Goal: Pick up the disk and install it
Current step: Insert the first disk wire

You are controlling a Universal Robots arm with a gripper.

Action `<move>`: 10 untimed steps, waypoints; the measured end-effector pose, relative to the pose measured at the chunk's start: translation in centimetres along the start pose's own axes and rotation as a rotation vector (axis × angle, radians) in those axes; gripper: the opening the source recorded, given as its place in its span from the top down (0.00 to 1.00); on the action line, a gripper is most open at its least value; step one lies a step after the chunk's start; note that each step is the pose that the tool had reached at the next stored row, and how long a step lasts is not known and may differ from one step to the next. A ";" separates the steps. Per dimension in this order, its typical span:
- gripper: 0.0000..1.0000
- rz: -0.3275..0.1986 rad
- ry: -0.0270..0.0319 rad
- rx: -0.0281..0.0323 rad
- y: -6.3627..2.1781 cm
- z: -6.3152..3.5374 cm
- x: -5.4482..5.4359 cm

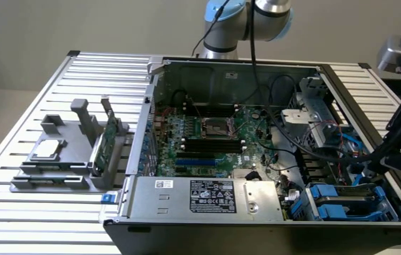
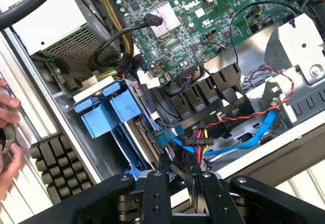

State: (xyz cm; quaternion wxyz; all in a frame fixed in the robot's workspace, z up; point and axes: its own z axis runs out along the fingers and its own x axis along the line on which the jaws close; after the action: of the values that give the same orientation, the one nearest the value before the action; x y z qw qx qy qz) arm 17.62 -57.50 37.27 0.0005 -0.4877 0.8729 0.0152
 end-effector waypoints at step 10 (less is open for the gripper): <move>0.73 0.174 -0.0045 0.0028 0.00 0.00 0.0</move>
State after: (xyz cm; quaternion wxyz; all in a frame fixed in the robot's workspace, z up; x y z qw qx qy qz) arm 17.62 -57.50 37.27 0.0018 -0.4099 0.9120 0.0151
